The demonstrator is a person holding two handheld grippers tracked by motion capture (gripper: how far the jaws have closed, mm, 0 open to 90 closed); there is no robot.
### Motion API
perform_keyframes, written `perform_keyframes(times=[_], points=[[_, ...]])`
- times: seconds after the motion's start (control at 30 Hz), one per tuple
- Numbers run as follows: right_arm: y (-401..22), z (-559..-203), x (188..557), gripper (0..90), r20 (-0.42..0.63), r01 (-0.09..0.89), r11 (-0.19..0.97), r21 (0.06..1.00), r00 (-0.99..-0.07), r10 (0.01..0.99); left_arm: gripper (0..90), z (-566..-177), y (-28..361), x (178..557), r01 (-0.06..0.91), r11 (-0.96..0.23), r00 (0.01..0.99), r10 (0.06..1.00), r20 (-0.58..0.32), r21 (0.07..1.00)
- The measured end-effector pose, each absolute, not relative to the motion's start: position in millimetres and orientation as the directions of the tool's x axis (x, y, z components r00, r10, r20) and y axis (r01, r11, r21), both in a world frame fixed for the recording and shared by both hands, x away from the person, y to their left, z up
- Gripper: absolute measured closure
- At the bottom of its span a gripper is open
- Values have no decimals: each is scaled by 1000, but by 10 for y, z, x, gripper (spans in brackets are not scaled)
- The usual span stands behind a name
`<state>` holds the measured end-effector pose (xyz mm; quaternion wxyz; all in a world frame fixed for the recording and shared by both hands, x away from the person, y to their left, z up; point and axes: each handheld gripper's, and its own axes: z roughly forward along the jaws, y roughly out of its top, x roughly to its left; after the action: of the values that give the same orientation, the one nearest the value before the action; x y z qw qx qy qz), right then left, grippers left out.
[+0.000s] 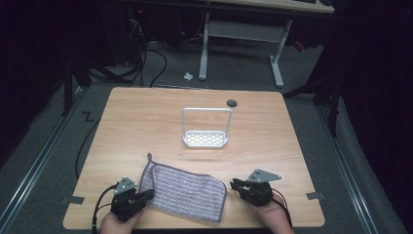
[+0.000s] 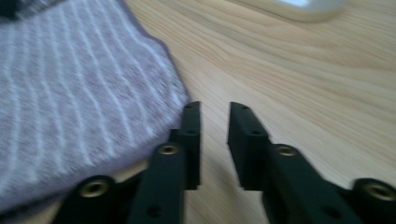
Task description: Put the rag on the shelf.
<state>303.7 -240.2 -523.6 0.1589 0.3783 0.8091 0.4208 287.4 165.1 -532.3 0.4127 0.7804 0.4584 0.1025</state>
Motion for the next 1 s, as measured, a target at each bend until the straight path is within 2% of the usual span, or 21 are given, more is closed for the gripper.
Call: perform_keyframes(times=[0.1, 0.33, 0.4, 0.47, 0.57, 0.63, 0.7, 0.8, 0.9, 1.0], points=[[-2281, -5171, 3067, 875, 30, 444, 386, 809, -687, 726, 870, -5324, 1656, 2884, 624, -245, 540, 822, -183, 742], [-2049, -5327, 3143, 869, 19, 454, 460, 763, -727, 687, 854, -5324, 1732, 3227, 622, -218, 501, 849, -168, 752], [-2003, -5340, 3111, 867, 30, 451, 460, 765, -738, 675, 820, -5308, 1770, 3365, 605, -202, 479, 865, -149, 770], [-1968, -5345, 3068, 862, 28, 445, 469, 763, -748, 664, 771, -5249, 1882, 3466, 587, -155, 413, 902, -129, 795], [-1920, -5355, 2965, 846, 43, 443, 478, 759, -766, 642, 734, -5170, 2137, 3481, 566, -15, 322, 925, -204, 825], [-1883, -5355, 2872, 833, 36, 430, 495, 755, -781, 623, 730, -5148, 2259, 3401, 566, 46, 299, 919, -257, 823], [-1860, -5326, 2802, 820, 24, 413, 503, 759, -790, 612, 728, -5145, 2277, 3348, 570, 45, 305, 916, -262, 821], [-1856, -5220, 2802, 818, 22, 395, 476, 786, -787, 616, 729, -5185, 2101, 3127, 603, -46, 402, 880, -253, 796], [-1808, -5144, 2936, 826, 18, 390, 458, 798, -777, 630, 731, -5212, 1904, 2981, 606, -124, 480, 844, -237, 786], [-1678, -5117, 3158, 847, 14, 396, 456, 797, -767, 641, 740, -5265, 1782, 2928, 621, -155, 518, 817, -254, 768]])
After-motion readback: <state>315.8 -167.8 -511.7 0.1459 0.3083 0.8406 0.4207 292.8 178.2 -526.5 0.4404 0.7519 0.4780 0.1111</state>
